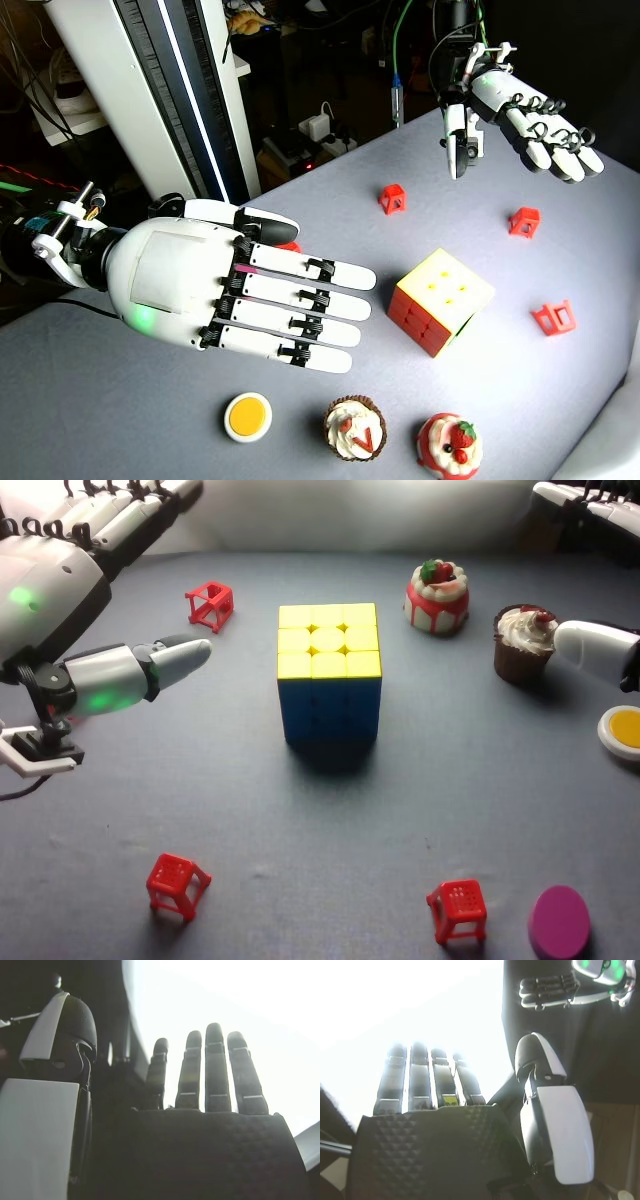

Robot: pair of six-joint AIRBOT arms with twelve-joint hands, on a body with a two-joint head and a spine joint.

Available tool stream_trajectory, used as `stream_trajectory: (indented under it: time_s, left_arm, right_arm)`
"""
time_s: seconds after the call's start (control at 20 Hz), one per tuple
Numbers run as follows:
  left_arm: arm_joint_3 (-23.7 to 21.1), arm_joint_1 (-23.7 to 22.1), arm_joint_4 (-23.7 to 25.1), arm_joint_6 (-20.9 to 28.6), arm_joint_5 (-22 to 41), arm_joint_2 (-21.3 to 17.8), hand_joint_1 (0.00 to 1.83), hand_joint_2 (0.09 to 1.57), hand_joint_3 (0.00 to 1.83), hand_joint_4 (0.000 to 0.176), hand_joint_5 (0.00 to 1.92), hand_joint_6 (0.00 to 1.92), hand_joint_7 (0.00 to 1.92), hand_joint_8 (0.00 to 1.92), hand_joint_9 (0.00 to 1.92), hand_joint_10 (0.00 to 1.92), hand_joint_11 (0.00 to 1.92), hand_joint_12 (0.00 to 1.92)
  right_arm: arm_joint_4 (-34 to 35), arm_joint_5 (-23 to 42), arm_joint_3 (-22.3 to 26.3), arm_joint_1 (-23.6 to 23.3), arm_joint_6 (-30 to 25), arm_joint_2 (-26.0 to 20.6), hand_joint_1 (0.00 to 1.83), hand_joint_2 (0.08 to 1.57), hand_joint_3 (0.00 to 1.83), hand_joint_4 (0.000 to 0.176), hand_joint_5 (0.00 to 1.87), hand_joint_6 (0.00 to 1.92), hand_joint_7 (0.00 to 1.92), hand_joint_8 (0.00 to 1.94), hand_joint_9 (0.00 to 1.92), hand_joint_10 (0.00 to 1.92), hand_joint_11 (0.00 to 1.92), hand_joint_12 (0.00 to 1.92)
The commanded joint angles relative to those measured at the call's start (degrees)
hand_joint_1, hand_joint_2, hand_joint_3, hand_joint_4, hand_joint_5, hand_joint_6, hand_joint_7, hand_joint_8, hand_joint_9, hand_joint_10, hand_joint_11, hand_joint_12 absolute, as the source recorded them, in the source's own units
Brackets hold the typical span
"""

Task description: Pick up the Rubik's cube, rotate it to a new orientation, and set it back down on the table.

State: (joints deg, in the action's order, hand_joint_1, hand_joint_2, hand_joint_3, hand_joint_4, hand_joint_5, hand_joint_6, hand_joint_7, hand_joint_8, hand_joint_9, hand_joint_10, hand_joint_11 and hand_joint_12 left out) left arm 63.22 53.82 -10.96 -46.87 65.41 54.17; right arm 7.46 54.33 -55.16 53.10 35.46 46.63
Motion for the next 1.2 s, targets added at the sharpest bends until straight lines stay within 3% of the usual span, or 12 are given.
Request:
stream_trajectory:
  time_s: [0.0, 0.15, 0.25, 0.4, 0.5, 0.6, 0.7, 0.75, 0.8, 0.85, 0.9, 1.15]
  left_arm:
    - [0.4, -0.7, 0.0, 0.2, 6.7, 0.3, 0.42, 1.18, 0.01, 0.072, 0.0, 0.0, 0.0, 0.0, 0.0, 0.0, 0.0, 0.0]
    - [0.6, -1.6, 0.6, 0.2, 5.0, 0.4, 0.46, 1.14, 0.0, 0.05, 0.0, 0.0, 0.0, 0.0, 0.0, 0.0, 0.0, 0.0]
    - [0.7, -2.1, 0.7, 0.2, 3.9, 0.4, 0.45, 1.12, 0.0, 0.052, 0.0, 0.0, 0.0, 0.0, 0.0, 0.0, 0.0, 0.0]
    - [1.0, -4.6, 1.6, 0.3, -0.6, 0.6, 0.55, 1.06, 0.0, 0.099, 0.0, 0.0, 0.0, 0.0, 0.0, 0.0, 0.0, 0.0]
    - [1.6, -7.1, 2.6, 0.4, -4.8, 1.1, 0.62, 0.96, 0.0, 0.116, 0.0, 0.0, 0.0, 0.0, 0.0, 0.0, 0.0, 0.0]
    - [3.0, -10.7, 4.1, 0.4, -10.9, 2.6, 0.64, 0.9, 0.0, 0.06, 0.0, 0.0, 0.0, 0.0, 0.0, 0.0, 0.0, 0.0]
    - [4.2, -13.2, 5.1, 0.4, -14.9, 3.9, 0.67, 0.86, 0.0, 0.066, 0.0, 0.0, 0.0, 0.0, 0.0, 0.0, 0.02, 0.01]
    - [4.9, -14.8, 5.6, 0.3, -17.5, 4.9, 0.69, 0.78, 0.05, 0.069, 0.0, 0.0, 0.0, 0.0, 0.0, 0.0, 0.0, 0.18]
    - [5.5, -15.9, 5.8, 0.1, -18.9, 5.6, 0.7, 0.74, 0.04, 0.051, 0.0, 0.0, 0.0, 0.0, 0.0, 0.0, 0.0, 0.1]
    - [6.1, -16.8, 5.8, -0.1, -20.3, 6.3, 0.72, 0.73, 0.03, 0.05, 0.0, 0.0, 0.0, 0.0, 0.0, 0.0, 0.0, 0.02]
    - [6.6, -17.7, 5.6, -0.6, -21.7, 7.0, 0.71, 0.7, 0.01, 0.006, 0.0, 0.0, 0.0, 0.0, 0.0, 0.0, 0.0, 0.0]
    - [10.8, -21.2, 4.4, -1.5, -29.5, 11.2, 0.8, 0.76, 0.03, 0.0, 0.0, 0.0, 0.0, 0.0, 0.0, 0.0, 0.01, 0.01]
  right_arm:
    - [0.5, 6.8, -0.2, -0.8, -0.4, -0.1, 0.4, 1.32, 0.04, 0.0, 0.0, 0.0, 0.0, 0.0, 0.0, 0.0, 0.0, 0.0]
    - [0.4, 6.4, -0.2, -0.7, -0.4, 0.0, 0.39, 1.33, 0.02, 0.0, 0.0, 0.0, 0.0, 0.0, 0.0, 0.0, 0.0, 0.0]
    - [0.4, 6.3, -0.2, -0.7, -0.4, 0.0, 0.42, 1.32, 0.01, 0.0, 0.0, 0.0, 0.0, 0.0, 0.0, 0.0, 0.0, 0.0]
    - [0.7, 6.2, -0.3, -0.7, -0.4, 0.0, 0.44, 1.33, 0.01, 0.0, 0.0, 0.0, 0.0, 0.0, 0.0, 0.0, 0.0, 0.0]
    - [1.2, 6.2, -0.3, -0.3, -0.4, 0.0, 0.43, 1.34, 0.01, 0.0, 0.0, 0.0, 0.0, 0.0, 0.0, 0.0, 0.0, 0.0]
    - [2.0, 6.2, -0.3, 0.4, -0.4, 0.0, 0.41, 1.34, 0.01, 0.0, 0.0, 0.0, 0.0, 0.0, 0.0, 0.0, 0.0, 0.0]
    - [2.7, 6.2, -0.3, 0.9, -0.4, -0.1, 0.41, 1.34, 0.01, 0.0, 0.0, 0.0, 0.0, 0.0, 0.0, 0.0, 0.0, 0.0]
    - [3.0, 6.2, -0.3, 1.1, -0.4, -0.1, 0.43, 1.34, 0.01, 0.0, 0.0, 0.0, 0.0, 0.0, 0.0, 0.0, 0.0, 0.0]
    - [3.4, 6.3, -0.3, 1.3, -0.4, -0.1, 0.42, 1.35, 0.01, 0.0, 0.0, 0.0, 0.0, 0.0, 0.0, 0.0, 0.0, 0.0]
    - [3.7, 6.5, -0.3, 1.5, -0.4, -0.1, 0.39, 1.35, 0.01, 0.0, 0.0, 0.0, 0.0, 0.0, 0.0, 0.0, 0.0, 0.0]
    - [4.0, 6.8, -0.3, 1.8, -0.4, -0.1, 0.38, 1.35, 0.01, 0.0, 0.0, 0.0, 0.0, 0.0, 0.0, 0.0, 0.0, 0.0]
    - [5.2, 7.4, -0.2, 2.8, -0.4, -0.1, 0.39, 1.36, 0.01, 0.0, 0.0, 0.0, 0.0, 0.0, 0.0, 0.0, 0.0, 0.0]
